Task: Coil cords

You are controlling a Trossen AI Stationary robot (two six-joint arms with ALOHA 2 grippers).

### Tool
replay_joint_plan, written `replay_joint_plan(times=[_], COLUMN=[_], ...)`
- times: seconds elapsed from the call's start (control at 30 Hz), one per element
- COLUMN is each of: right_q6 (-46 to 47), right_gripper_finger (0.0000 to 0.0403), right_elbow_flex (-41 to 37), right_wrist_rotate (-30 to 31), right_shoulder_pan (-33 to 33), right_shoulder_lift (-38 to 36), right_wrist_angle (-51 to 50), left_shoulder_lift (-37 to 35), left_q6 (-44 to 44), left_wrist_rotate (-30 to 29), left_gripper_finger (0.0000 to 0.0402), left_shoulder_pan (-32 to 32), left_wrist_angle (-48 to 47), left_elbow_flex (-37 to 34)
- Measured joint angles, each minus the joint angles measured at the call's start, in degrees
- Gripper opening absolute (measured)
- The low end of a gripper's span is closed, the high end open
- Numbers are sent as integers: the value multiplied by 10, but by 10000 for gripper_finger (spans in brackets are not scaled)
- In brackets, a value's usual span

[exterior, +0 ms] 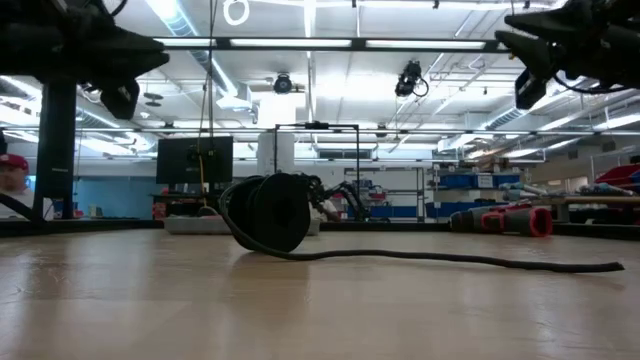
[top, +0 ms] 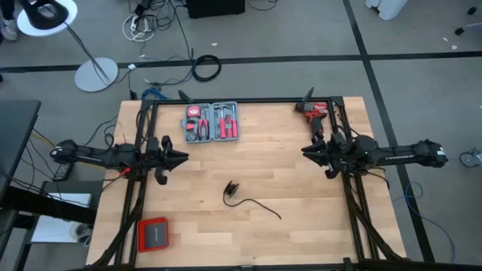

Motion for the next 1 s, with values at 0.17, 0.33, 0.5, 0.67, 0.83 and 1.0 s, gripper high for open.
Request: replay_joint_plan(times=[0.17, 0.33, 0.5, 0.67, 0.83, 1.0], right_q6=[-4, -55, -89, -117, -151, -204], right_gripper_finger=[87, 87, 87, 87, 87, 87], right_elbow_flex=[35, 131, 244, 334, 392, 446], right_wrist_rotate=[3, 3, 5, 25, 31, 43], right_shoulder_pan=[0, 0, 5, 17, 26, 53], right_shoulder_lift=[58, 130, 233, 338, 431, 524], right_wrist_angle=[-1, -48, -155, -233, -299, -365], left_shoulder_lift=[100, 191, 267, 321, 360, 385], left_q6=[34, 68, 75, 31, -21, -63], left_wrist_rotate=[-11, -13, -13, -12, 39, 95], left_gripper_finger=[72, 72, 72, 72, 72, 72], left_shoulder_pan=[0, 0, 0, 0, 0, 0], left_wrist_angle=[-4, -1, -4, -69, -117, -139], left_elbow_flex=[61, 136, 192, 233, 254, 255])
